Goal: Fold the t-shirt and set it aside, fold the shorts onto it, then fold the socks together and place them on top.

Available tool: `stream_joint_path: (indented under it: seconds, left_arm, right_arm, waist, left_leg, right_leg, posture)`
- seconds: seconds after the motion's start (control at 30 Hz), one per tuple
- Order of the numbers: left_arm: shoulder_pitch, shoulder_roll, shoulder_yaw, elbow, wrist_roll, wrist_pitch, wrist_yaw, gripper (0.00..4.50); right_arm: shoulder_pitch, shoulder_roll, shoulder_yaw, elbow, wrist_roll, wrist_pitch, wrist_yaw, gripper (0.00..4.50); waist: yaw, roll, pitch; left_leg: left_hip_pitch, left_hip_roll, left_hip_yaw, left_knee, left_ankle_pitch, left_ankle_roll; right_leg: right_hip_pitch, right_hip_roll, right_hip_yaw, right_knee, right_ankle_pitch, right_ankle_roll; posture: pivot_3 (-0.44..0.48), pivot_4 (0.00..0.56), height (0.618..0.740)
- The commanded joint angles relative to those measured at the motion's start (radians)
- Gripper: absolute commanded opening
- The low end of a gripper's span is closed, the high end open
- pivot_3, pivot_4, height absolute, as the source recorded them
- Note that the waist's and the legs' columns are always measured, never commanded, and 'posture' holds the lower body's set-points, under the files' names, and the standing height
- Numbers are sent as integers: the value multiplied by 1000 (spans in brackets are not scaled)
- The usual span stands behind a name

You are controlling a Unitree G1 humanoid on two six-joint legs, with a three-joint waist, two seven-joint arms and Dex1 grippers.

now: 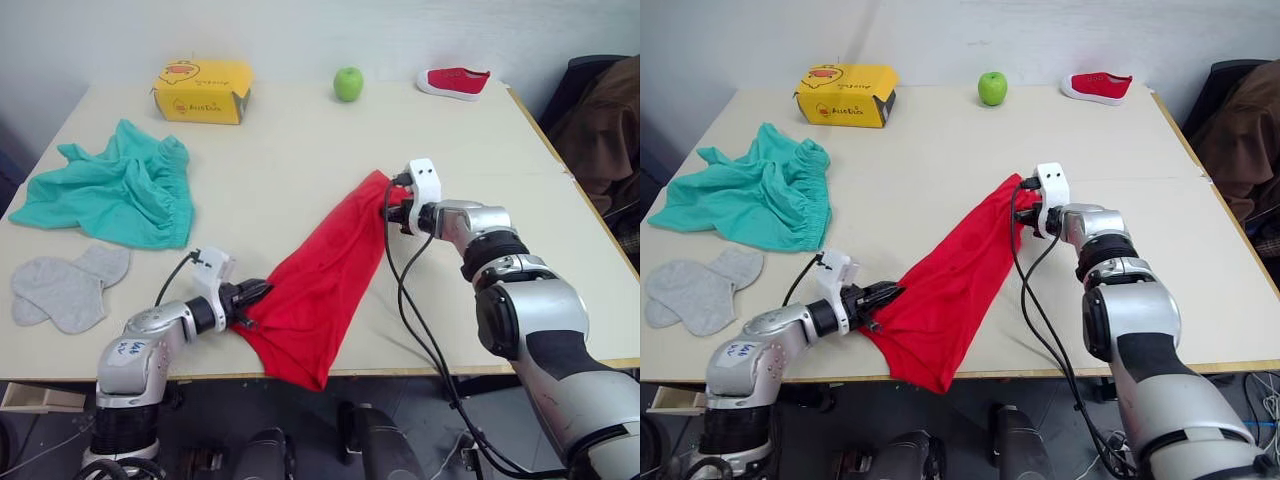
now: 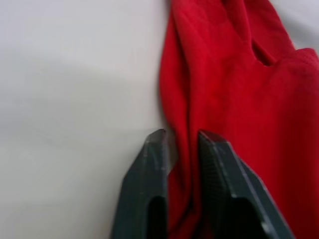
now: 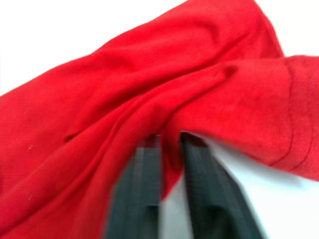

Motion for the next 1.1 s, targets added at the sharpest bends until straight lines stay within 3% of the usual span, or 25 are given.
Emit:
stream_joint_path:
  seconds: [0.03,0.17,0.27,0.37,0.47,0.7,1.0,1.1]
  left_arm:
    - [-53,110,42,72,-43,-27,-96,2274]
    - [-191,223,16,241,-60,-95,-227,3550]
    - [-361,246,-76,412,-18,-157,-310,4466]
    - [-502,227,-165,564,31,-223,-380,4466]
    - [-678,115,-252,807,102,-319,-399,4466]
    - [-877,-60,-307,1211,216,-519,-382,4466]
    - [-959,-135,-300,1424,301,-636,-354,4466]
    - [-962,-144,-291,1446,313,-648,-347,3891]
  right_arm:
    - [11,-74,16,-192,17,134,116,2027]
    - [194,-165,4,-695,143,522,190,3458]
    - [368,-209,-57,-1086,280,839,177,4475]
    - [491,-217,-108,-1330,364,1027,148,4475]
    - [639,-199,-156,-1518,498,1138,123,4475]
    - [807,-82,-214,-1612,718,1146,-85,4475]
    - [835,77,-205,-1542,777,1146,-273,4475]
    - [842,102,-188,-1519,741,1146,-299,4500]
  waist:
    - [1,1,1]
    - [10,2,1]
    - [31,2,1]
    - [34,2,1]
    - [39,2,1]
    - [28,1,1]
    - [31,-1,0]
    - [29,-2,-1]
  left_leg:
    - [-1,0,0,0,0,0]
    - [-3,0,-5,0,0,0]
    - [-6,0,-8,1,0,0]
    - [-6,-1,-8,2,0,0]
    - [-6,-1,-8,3,0,1]
    - [-6,-2,-5,2,0,1]
    - [-5,-1,-5,3,0,1]
    - [-3,-1,-5,2,-1,2]
  right_leg:
    - [-1,0,0,0,0,0]
    - [-1,-1,-3,-2,0,0]
    - [-1,-1,-4,-3,0,0]
    - [-1,-1,-4,-3,0,0]
    - [-1,-1,-5,-2,0,0]
    - [-2,2,-3,-2,1,1]
    - [-1,2,-3,-1,1,1]
    - [0,2,-3,-1,1,1]
  posture:
    - [0,150,740]
    - [0,150,740]
    - [0,150,740]
    - [0,150,740]
    - [0,150,740]
    - [0,150,740]
    - [0,150,740]
    - [0,150,740]
